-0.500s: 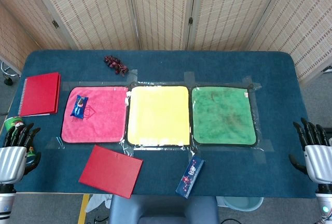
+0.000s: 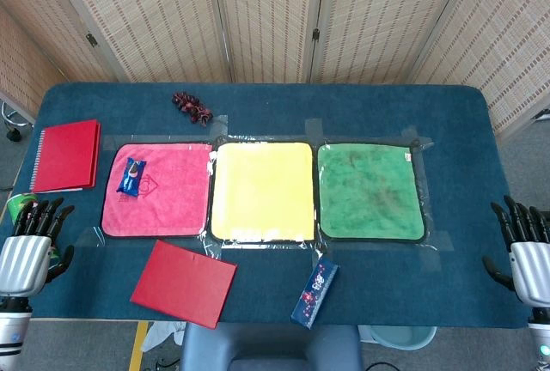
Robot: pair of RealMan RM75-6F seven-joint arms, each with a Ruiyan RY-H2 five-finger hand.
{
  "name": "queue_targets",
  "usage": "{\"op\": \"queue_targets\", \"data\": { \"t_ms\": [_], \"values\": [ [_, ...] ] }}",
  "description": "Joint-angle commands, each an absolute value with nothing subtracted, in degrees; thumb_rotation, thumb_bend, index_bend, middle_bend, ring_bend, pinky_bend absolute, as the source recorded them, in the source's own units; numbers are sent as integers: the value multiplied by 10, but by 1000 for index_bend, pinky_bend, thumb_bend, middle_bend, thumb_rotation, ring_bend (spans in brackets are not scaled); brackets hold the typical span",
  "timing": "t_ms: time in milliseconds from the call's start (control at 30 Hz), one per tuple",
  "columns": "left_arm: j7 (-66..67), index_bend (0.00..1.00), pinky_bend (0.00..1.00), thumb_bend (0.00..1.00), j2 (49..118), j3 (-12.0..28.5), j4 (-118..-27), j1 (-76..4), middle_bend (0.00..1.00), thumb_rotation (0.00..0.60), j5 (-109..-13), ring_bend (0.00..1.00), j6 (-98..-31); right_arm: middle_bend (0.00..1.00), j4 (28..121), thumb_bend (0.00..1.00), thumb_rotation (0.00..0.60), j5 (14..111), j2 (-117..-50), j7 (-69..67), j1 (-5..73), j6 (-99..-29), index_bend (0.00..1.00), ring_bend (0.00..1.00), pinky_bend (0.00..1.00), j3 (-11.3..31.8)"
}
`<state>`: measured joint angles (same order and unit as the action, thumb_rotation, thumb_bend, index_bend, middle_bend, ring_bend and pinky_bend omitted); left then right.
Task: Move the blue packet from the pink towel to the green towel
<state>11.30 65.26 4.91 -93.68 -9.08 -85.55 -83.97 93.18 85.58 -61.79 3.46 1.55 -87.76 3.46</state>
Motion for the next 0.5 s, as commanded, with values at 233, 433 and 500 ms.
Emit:
{"op": "queue_targets", "data": {
  "t_ms": [233, 433, 500],
  "values": [
    [84, 203, 76, 501, 670, 77, -893, -157, 132, 600, -850, 123, -767, 0, 943, 317, 600, 868, -599, 33, 8, -895, 0, 28, 0, 35],
    [67, 210, 88, 548, 696, 97, -833, -213, 141, 600, -834, 132, -704, 0, 949, 318, 600, 874, -590, 30, 2, -905, 0, 31, 0, 33],
    [64, 211, 91, 568, 712, 102, -802, -231, 145, 600, -831, 136, -689, 0, 950, 318, 600, 875, -588, 28, 0, -907, 0, 31, 0, 32]
  ]
}}
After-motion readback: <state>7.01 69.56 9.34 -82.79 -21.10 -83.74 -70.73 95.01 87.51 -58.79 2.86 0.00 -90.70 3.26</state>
